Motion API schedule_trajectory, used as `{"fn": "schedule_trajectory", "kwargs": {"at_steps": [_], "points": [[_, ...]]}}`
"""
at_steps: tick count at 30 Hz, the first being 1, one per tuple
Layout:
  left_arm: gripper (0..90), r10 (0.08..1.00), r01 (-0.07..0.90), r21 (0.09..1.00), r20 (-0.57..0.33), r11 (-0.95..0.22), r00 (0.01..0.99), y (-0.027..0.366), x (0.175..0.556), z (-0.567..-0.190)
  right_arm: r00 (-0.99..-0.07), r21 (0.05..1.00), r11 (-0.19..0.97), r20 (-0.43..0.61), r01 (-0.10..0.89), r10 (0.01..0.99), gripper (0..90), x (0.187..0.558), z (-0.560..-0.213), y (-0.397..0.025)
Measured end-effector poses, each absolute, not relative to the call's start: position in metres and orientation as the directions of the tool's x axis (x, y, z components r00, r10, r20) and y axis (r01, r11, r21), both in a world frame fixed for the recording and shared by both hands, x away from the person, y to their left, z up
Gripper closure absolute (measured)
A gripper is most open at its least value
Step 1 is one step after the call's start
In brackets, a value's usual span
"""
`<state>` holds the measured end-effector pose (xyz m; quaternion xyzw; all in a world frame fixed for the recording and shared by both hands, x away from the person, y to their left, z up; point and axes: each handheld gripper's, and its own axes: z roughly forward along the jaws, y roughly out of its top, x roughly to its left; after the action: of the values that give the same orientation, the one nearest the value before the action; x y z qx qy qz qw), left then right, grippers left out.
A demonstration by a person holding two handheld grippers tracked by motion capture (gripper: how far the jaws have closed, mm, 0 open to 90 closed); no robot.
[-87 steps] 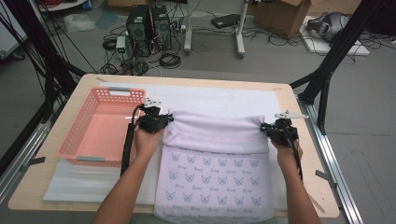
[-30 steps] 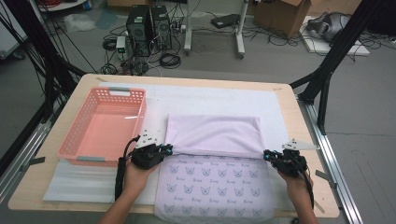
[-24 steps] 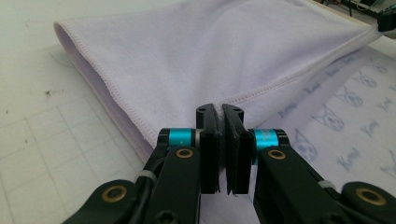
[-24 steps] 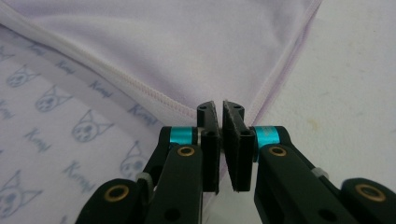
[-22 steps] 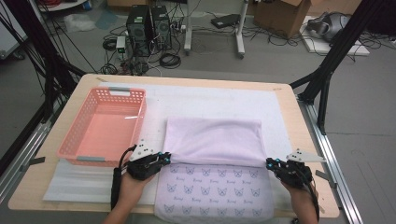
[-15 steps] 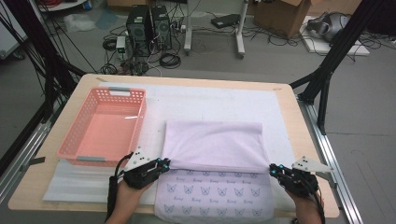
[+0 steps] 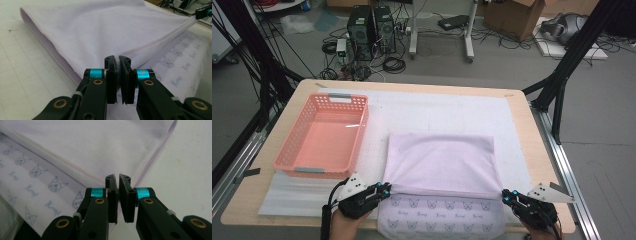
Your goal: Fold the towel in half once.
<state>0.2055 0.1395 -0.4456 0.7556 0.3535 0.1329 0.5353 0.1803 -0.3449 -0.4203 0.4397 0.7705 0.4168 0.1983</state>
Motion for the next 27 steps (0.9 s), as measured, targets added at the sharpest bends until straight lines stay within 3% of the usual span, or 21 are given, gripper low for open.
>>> {"fn": "schedule_trajectory", "kwargs": {"at_steps": [27], "points": [[82.8,0.638,0.400,0.897,-0.196,-0.191,0.745,0.148,0.131,-0.446,-0.547,0.808,0.280,0.062,0.519,0.835,85.2,0.106,-0.418,-0.341]]}}
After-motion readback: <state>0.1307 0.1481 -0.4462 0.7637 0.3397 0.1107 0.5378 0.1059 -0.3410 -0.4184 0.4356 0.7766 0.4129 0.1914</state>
